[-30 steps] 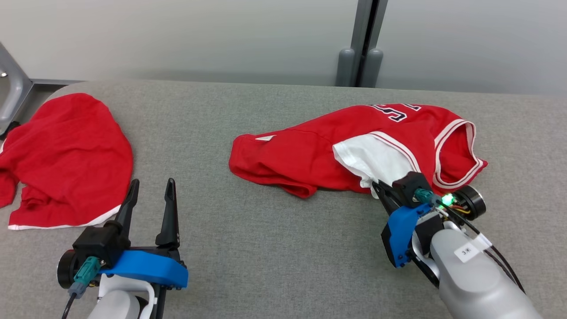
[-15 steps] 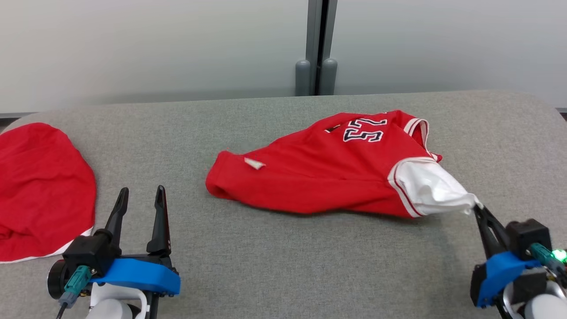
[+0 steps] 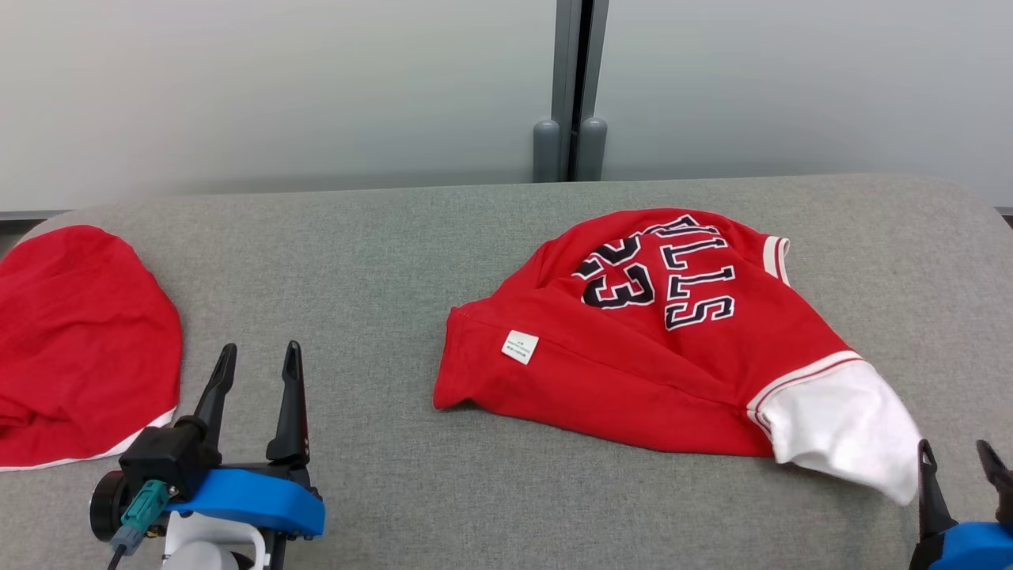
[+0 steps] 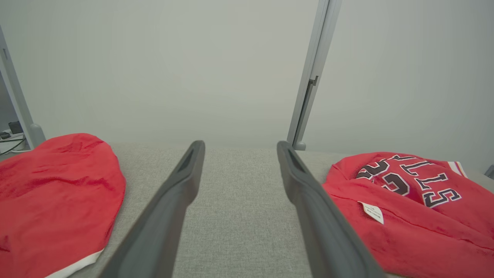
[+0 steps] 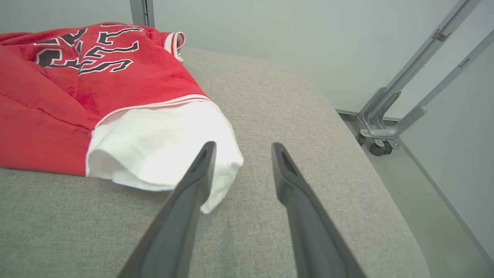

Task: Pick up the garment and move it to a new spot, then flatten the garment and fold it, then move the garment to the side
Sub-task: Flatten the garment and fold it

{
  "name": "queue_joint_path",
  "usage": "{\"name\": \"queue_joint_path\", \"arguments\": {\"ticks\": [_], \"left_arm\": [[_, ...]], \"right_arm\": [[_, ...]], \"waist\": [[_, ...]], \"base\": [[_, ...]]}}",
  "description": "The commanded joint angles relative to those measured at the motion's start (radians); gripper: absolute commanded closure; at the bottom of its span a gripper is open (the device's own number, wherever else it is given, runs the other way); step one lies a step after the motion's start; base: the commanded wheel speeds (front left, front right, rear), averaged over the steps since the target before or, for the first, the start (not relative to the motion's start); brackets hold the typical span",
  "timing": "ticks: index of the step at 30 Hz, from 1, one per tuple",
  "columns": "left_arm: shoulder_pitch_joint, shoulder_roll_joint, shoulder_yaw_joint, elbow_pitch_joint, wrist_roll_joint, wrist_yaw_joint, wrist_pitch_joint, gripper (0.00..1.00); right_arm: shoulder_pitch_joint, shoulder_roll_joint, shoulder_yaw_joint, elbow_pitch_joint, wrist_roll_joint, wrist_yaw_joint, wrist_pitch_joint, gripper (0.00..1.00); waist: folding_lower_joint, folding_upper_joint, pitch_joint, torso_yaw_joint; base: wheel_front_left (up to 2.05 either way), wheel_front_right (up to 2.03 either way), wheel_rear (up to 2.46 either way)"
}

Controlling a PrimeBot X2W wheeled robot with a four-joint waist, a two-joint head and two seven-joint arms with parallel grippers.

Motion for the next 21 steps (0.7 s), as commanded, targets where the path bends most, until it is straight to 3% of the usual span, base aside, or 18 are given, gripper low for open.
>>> {"name": "queue_joint_path", "arguments": {"ticks": [1, 6, 14, 21], "left_arm": [[0.008, 0.007, 0.004, 0.003, -0.002, 0.000, 0.003, 0.00], [0.024, 0.011, 0.008, 0.004, -0.007, 0.008, 0.002, 0.00], [0.041, 0.010, 0.010, 0.003, -0.010, 0.016, -0.002, 0.00], [0.050, 0.002, 0.006, 0.016, -0.004, 0.011, -0.006, 0.00]], "right_arm": [[0.008, 0.004, -0.006, -0.011, 0.010, 0.000, -0.008, 0.00], [0.020, 0.011, -0.006, -0.053, 0.078, 0.000, -0.053, 0.00], [-0.014, 0.010, 0.115, -0.090, 0.180, 0.000, -0.195, 0.00], [-0.026, 0.010, 0.193, -0.061, 0.266, 0.000, -0.199, 0.00]], "waist": [[0.0001, 0.0000, -0.001, 0.000], [0.0001, 0.0000, -0.011, -0.003], [0.0001, 0.0000, -0.028, -0.017], [0.0001, 0.0000, -0.047, -0.010]], "base": [[0.00, 0.00, 0.00], [0.00, 0.00, 0.00], [0.00, 0.00, 0.00], [0.00, 0.00, 0.00]]}}
